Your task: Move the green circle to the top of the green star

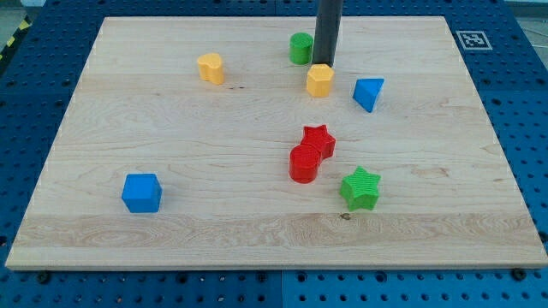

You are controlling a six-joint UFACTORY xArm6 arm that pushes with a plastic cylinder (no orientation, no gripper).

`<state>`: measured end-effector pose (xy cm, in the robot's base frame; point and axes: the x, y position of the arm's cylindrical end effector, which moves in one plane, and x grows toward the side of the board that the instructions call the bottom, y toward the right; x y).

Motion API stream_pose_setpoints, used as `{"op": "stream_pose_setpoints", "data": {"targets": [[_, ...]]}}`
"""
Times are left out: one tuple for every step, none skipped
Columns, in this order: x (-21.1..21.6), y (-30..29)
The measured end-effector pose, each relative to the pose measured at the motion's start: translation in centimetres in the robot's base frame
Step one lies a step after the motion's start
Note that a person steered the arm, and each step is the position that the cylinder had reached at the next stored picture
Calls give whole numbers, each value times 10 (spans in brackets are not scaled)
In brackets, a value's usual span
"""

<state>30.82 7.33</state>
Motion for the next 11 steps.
{"op": "stream_pose_setpoints", "data": {"targets": [[-15, 0], [-27, 0], [-32, 0], [-32, -12], [-32, -21], [-35, -31], [-39, -40], [-56, -50], [-69, -58], [-69, -66], [-69, -67]]}}
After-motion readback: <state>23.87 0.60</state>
